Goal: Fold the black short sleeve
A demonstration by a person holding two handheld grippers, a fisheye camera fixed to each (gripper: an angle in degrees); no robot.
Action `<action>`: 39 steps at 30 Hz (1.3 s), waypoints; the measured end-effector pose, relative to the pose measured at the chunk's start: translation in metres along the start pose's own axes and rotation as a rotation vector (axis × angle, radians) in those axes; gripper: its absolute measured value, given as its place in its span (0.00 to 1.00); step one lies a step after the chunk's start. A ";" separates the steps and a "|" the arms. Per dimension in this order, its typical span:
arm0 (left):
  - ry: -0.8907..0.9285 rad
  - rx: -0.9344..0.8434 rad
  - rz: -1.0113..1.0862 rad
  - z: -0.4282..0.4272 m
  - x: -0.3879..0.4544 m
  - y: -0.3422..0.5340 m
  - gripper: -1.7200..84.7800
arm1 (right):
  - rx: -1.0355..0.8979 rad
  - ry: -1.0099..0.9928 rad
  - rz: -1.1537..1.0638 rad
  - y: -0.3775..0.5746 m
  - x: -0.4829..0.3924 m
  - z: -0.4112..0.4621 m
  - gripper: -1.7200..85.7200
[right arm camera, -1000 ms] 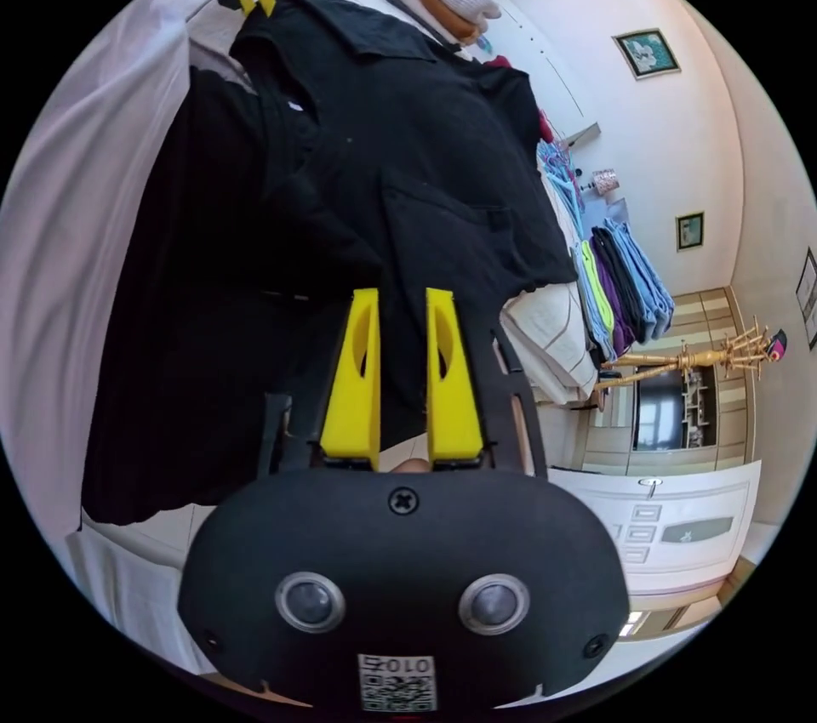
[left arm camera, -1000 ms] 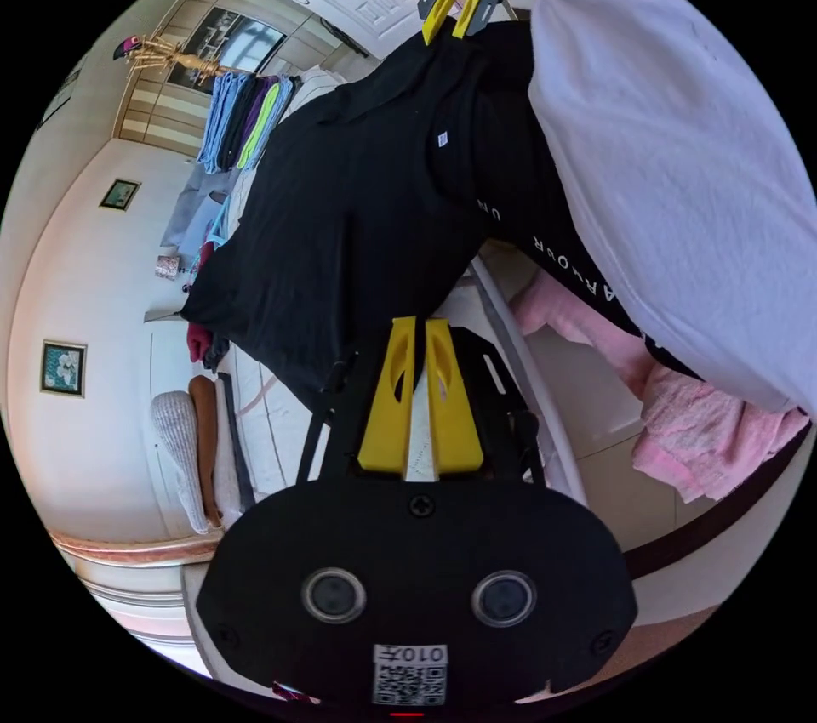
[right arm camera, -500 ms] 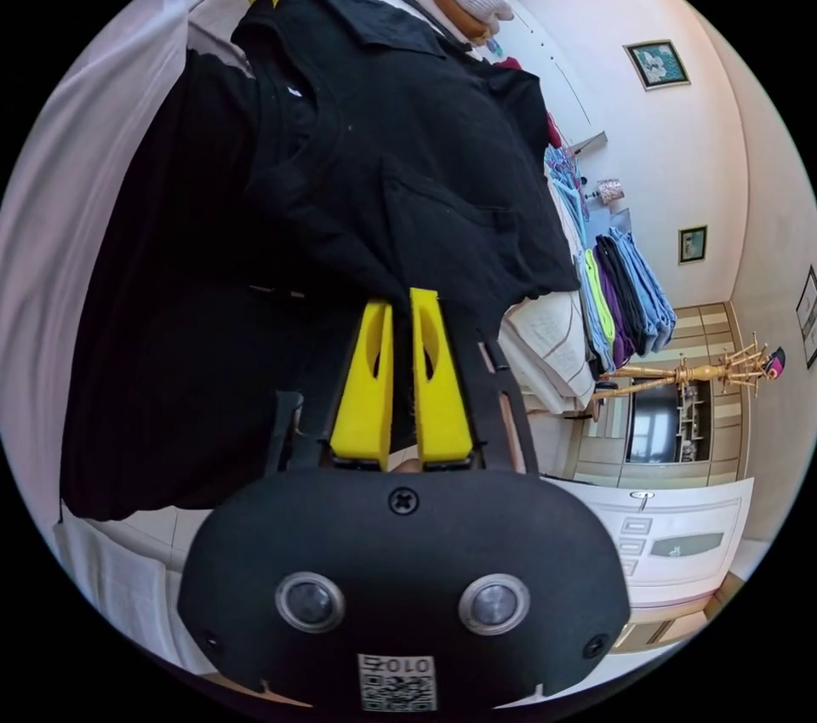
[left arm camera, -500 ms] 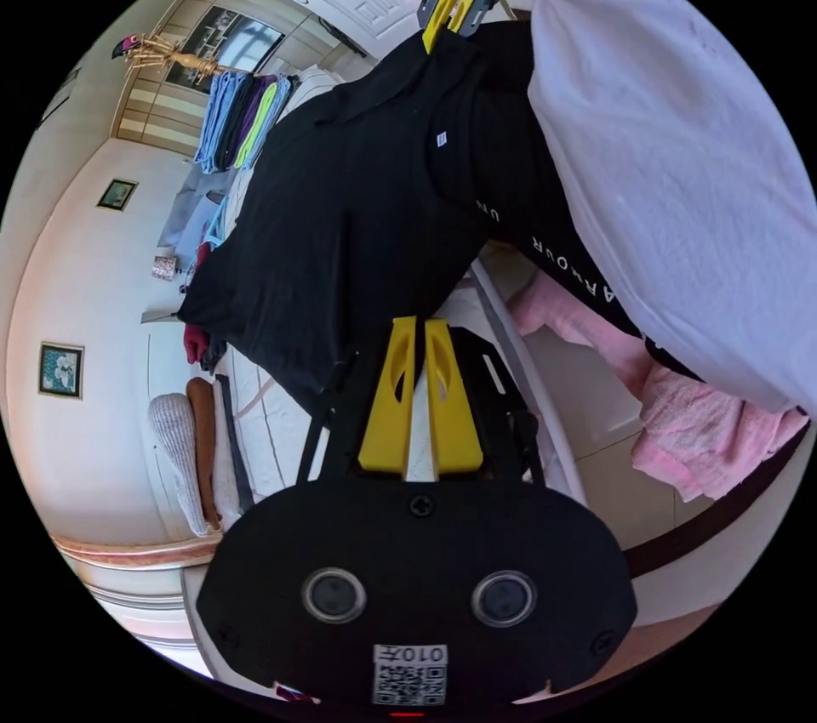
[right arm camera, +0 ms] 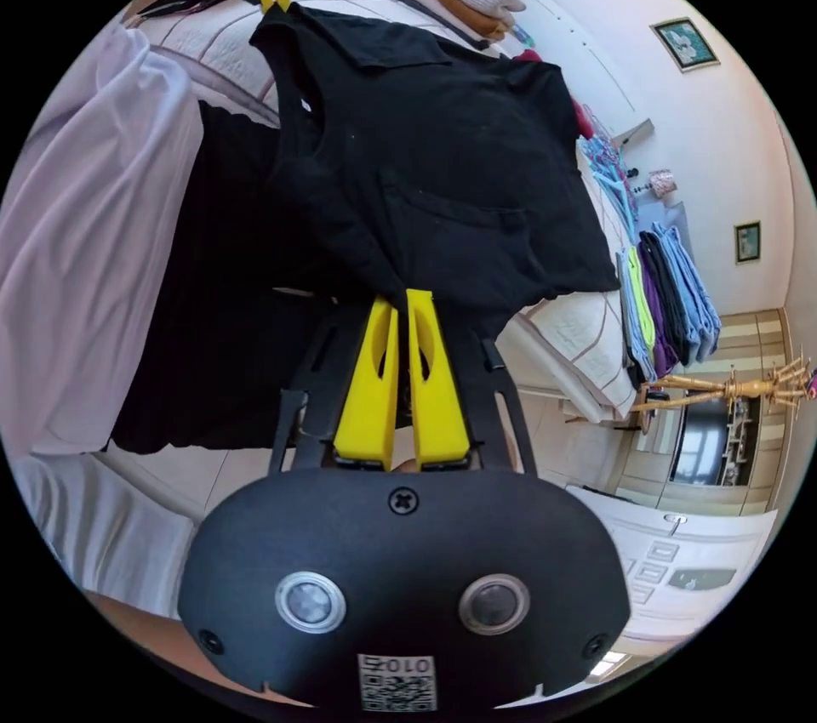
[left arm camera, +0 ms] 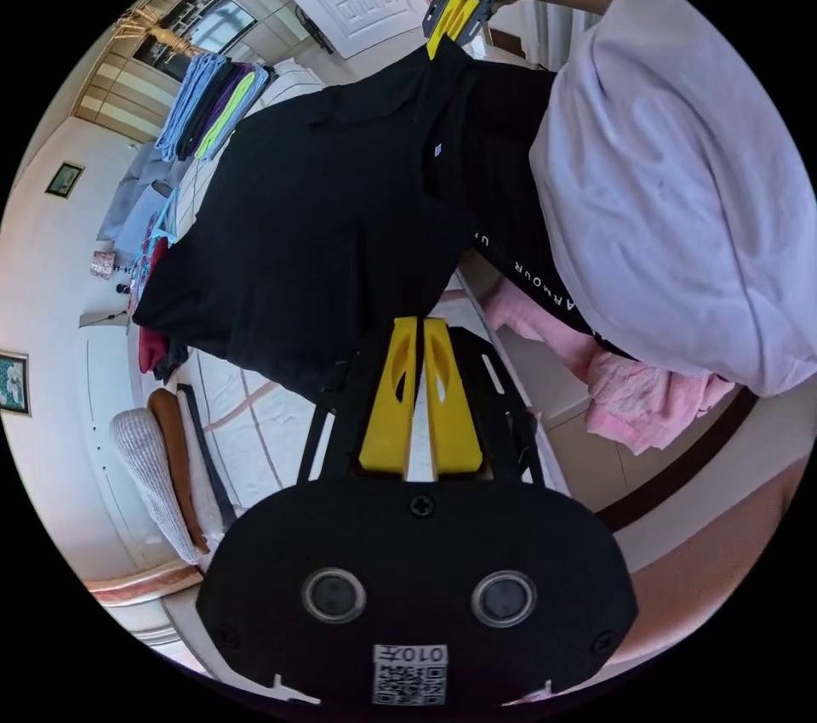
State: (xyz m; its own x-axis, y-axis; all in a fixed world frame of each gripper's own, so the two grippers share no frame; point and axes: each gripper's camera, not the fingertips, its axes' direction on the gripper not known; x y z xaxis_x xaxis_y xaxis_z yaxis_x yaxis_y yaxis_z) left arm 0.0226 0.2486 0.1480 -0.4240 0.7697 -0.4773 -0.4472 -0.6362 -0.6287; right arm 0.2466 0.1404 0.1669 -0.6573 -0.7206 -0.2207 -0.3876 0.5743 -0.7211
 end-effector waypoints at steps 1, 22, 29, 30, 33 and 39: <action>0.025 0.000 0.008 0.000 -0.022 0.001 0.02 | -0.009 -0.042 -0.033 -0.004 0.020 -0.003 0.04; 0.577 -0.153 -0.149 0.244 -0.553 -0.030 0.02 | -0.134 -0.896 0.061 -0.098 0.542 0.221 0.05; 0.533 -0.074 -0.342 0.261 -0.573 0.014 0.05 | -0.041 -0.704 0.319 -0.060 0.599 0.218 0.07; 0.498 -0.017 -0.396 0.254 -0.573 0.028 0.06 | -0.023 -0.653 0.359 -0.055 0.600 0.212 0.07; 0.332 0.148 -0.567 0.214 -0.557 0.075 0.09 | 0.058 -0.391 0.499 -0.028 0.588 0.170 0.08; 0.153 0.218 -0.828 0.153 -0.442 0.173 0.13 | 0.176 -0.323 0.658 0.053 0.499 0.111 0.12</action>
State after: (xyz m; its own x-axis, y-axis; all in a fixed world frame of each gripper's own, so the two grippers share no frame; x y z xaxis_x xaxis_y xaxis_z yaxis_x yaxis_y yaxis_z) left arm 0.0122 -0.2093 0.3444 0.2080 0.9781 -0.0055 -0.7122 0.1475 -0.6863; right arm -0.0304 -0.2318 -0.0541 -0.4849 -0.3439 -0.8041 0.1466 0.8745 -0.4624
